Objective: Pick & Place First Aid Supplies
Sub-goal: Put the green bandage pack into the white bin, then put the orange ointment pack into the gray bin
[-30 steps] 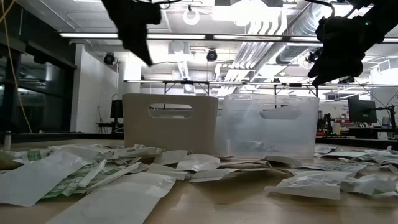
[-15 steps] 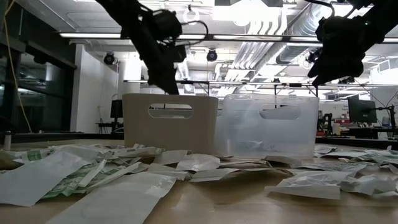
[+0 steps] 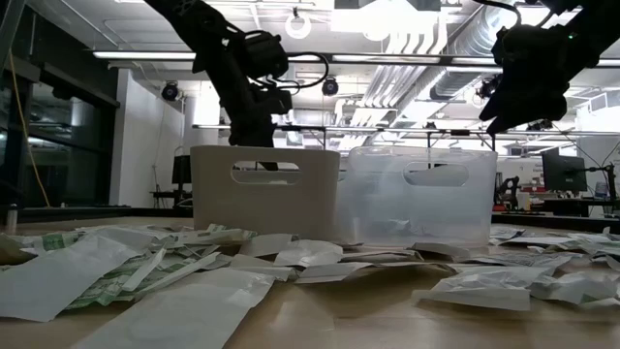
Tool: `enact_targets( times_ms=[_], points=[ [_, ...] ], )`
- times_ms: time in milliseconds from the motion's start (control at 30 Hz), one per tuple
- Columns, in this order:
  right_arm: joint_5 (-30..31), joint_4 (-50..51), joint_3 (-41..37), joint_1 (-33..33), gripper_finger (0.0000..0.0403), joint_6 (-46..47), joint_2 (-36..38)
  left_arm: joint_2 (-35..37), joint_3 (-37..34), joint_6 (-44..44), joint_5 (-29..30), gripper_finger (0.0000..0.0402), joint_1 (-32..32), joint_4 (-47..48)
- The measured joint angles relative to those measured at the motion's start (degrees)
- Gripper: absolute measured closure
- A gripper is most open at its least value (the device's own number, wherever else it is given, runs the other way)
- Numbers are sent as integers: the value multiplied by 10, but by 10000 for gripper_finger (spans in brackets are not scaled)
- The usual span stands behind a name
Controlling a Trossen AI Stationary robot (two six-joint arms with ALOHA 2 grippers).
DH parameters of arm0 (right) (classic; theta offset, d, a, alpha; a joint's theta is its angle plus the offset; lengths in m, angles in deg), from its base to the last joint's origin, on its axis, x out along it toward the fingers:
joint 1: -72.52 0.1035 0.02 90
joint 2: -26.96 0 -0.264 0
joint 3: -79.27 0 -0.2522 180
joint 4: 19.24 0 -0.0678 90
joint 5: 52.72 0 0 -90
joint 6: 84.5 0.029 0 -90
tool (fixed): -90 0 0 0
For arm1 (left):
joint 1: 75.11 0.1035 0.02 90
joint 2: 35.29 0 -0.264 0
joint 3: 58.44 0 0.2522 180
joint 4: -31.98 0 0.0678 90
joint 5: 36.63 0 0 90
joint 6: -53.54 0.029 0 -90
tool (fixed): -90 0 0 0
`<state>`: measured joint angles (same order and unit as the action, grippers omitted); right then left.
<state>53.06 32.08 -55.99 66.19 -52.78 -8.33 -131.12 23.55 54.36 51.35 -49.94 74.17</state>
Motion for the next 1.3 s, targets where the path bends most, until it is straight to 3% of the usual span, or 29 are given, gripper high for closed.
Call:
enact_targets(
  times_ms=[167, 267, 500, 700, 1000, 1300],
  points=[
    [-1, 0, 0, 0, 181, 0, 0, 0, 2, 13, -9, 296, 0, 6],
    [-16, 0, 0, 0, 181, 0, 0, 10, 32, 36, -24, 277, 12, 89],
    [-38, 3, 0, 0, 181, -1, 0, 52, 124, 138, -23, 275, -5, 326],
    [-38, 3, 0, 0, 181, -2, 0, 98, 96, 184, 21, 275, -92, 441],
    [-38, 3, 0, 0, 181, -2, 0, 170, -30, 52, 118, 275, -278, 335],
    [-54, 3, 0, 0, 181, 4, 0, 168, -130, -22, 227, 274, -425, 165]
  ],
)
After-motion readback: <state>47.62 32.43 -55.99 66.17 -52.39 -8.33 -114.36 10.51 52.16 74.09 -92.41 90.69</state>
